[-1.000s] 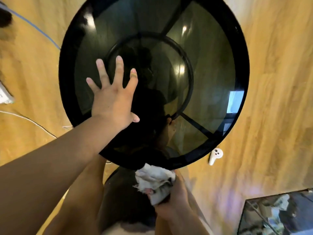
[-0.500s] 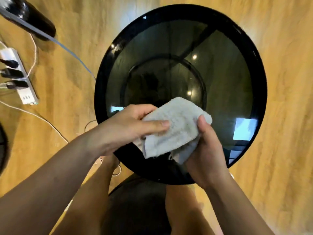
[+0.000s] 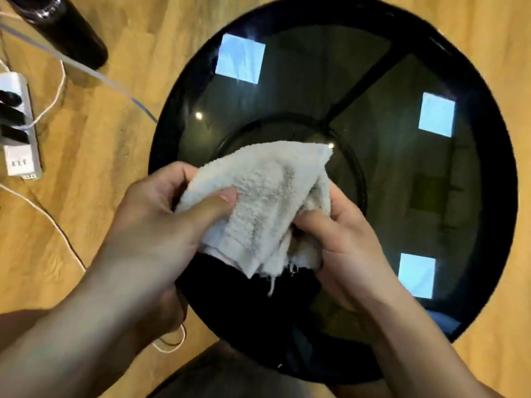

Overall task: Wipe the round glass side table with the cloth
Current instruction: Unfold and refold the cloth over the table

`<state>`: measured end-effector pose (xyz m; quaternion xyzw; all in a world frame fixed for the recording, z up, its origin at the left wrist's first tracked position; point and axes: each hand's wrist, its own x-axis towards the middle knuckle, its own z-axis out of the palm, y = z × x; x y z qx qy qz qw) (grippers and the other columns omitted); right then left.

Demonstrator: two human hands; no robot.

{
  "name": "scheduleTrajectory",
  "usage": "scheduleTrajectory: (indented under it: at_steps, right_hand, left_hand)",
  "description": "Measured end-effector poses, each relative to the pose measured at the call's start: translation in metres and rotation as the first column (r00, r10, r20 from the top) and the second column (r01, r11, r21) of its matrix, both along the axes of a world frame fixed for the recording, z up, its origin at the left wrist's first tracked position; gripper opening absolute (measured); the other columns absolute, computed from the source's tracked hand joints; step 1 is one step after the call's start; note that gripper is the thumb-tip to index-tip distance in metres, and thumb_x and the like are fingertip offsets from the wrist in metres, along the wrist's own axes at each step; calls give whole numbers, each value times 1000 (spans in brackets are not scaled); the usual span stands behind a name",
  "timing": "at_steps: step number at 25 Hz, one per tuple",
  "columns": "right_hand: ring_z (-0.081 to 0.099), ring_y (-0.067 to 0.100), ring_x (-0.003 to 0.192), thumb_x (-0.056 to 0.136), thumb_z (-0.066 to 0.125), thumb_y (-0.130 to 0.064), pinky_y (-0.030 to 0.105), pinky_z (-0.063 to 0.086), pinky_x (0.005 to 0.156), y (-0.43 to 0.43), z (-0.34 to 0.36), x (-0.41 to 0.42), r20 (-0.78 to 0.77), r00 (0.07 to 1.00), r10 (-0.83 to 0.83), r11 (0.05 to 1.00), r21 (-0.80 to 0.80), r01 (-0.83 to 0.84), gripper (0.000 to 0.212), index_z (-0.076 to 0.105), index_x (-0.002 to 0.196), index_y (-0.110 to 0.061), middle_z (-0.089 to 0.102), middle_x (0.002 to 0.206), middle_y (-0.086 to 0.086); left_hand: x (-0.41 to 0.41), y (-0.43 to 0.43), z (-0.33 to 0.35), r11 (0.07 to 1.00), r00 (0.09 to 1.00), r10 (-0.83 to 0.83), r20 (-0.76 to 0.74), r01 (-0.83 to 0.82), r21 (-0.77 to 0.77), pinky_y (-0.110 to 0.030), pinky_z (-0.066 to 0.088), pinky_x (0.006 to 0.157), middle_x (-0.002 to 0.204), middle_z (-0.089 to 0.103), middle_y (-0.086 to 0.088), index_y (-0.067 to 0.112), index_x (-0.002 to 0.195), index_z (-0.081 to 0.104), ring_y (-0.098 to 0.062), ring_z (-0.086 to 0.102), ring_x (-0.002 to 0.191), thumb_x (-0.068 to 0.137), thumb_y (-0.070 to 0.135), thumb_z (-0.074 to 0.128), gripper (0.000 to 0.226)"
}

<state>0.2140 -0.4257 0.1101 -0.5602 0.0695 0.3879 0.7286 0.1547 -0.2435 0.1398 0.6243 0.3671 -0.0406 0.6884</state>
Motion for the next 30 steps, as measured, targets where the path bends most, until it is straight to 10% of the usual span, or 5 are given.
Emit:
scheduleTrajectory:
  at_steps: [5, 8, 15, 21, 30]
  right_hand:
    - [72, 11, 91, 81, 73, -29, 21, 55, 74, -11, 33, -36, 230, 949, 214, 968, -177, -175, 26, 71, 106, -26, 77, 98, -4]
    - [69, 5, 75, 85, 73, -10, 19, 51, 65, -28, 70, -89, 317, 912, 262, 937, -310, -161, 17, 73, 96, -23, 75, 82, -9]
    - [76, 25, 89, 83, 67, 1, 34, 61, 71, -86, 153, -164, 383, 891, 245, 932, -345, -107, 31, 77, 99, -24, 78, 100, 12]
    - [74, 34, 101, 69, 89, -37, 44, 59, 85, -118, 181, -206, 301, 929, 213, 942, -316, -113, 44, 75, 107, -21, 76, 109, 14]
    - [75, 25, 93, 67, 80, -24, 35, 58, 76, -144, 193, -201, 436, 879, 193, 960, -268, -78, 34, 74, 99, -17, 78, 102, 10]
  left_hand:
    - [-21, 20, 15, 966, 965, -26, 259, 91, -243, -20, 55, 66, 101, 76, -2, 17, 102, 65, -10, 70, 83, 71, 11, 75, 33]
    - [-55, 13, 43, 860, 900, -75, 430, 277, -429, -24, 60, 79, 100, 73, -9, 8, 114, 62, -16, 71, 88, 68, -8, 68, 48]
    - [-111, -49, 82, 985, 926, 71, 372, -6, -173, -23, 51, 46, 67, 67, 0, 7, 104, 69, -13, 64, 51, 93, 19, 68, 16]
    - [-136, -85, 119, 961, 851, 213, 480, -93, -262, -27, 56, 68, 90, 79, 7, 26, 102, 73, -15, 75, 87, 94, 30, 65, 12]
    - [-116, -107, 164, 932, 892, 105, 439, 66, -357, -31, 60, 64, 101, 78, -11, 12, 115, 67, -21, 77, 87, 101, 27, 54, 24]
